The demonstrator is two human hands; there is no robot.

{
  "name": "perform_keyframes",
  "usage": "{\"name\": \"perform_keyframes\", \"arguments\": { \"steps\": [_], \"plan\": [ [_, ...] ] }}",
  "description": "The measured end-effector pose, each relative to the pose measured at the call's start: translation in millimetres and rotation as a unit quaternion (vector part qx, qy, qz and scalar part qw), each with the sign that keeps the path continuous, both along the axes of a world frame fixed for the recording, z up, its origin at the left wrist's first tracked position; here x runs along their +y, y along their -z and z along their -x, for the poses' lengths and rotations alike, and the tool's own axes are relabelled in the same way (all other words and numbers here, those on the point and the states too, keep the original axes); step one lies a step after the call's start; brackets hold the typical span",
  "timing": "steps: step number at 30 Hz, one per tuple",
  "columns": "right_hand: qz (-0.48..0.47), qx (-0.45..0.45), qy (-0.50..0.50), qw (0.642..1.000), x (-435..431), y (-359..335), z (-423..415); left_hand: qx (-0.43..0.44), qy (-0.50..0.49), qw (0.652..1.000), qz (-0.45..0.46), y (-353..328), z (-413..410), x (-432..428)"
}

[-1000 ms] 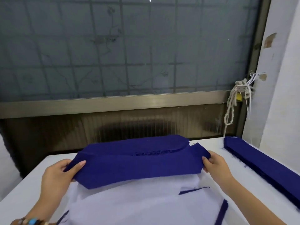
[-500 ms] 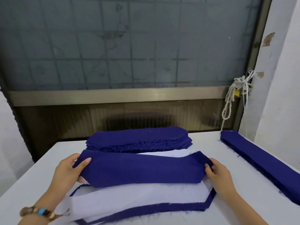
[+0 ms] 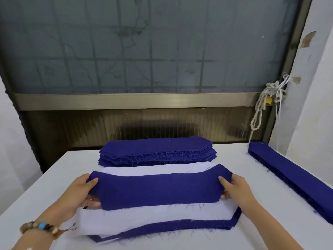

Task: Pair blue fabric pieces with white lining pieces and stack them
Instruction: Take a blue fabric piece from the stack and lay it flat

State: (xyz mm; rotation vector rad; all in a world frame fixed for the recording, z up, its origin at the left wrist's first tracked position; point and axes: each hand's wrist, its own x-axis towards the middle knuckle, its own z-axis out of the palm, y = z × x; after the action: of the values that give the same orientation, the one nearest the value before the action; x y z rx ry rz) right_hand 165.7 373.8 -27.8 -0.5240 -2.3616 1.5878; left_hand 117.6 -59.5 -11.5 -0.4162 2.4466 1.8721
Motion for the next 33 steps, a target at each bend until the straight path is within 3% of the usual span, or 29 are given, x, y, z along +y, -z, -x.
{"name": "perform_keyframes", "arguments": {
  "steps": [7,12,17,28,33],
  "plan": [
    [-0.020,-0.025,0.028,0.999,-7.0,-3.2,8.2,-0.024,0.035,0.993,-0.113,-0.2,-3.1,-9.8],
    [0.149,-0.033,-0.010,0.988,-10.2,-3.1,3.6,-0.083,0.077,0.984,-0.137,-0.1,-4.1,-15.2],
    [0.136,-0.036,-0.011,0.990,-14.1,-4.5,2.3,-0.105,0.059,0.979,-0.163,7.9,-5.0,-18.3],
    [0.238,-0.043,-0.057,0.969,-3.4,-11.4,-20.4,-0.112,0.026,0.973,-0.200,-11.3,-17.2,-14.6],
    [0.174,-0.028,-0.050,0.983,3.0,-14.6,-33.5,-0.087,0.034,0.978,-0.185,-22.3,-25.5,-7.0]
  ]
}}
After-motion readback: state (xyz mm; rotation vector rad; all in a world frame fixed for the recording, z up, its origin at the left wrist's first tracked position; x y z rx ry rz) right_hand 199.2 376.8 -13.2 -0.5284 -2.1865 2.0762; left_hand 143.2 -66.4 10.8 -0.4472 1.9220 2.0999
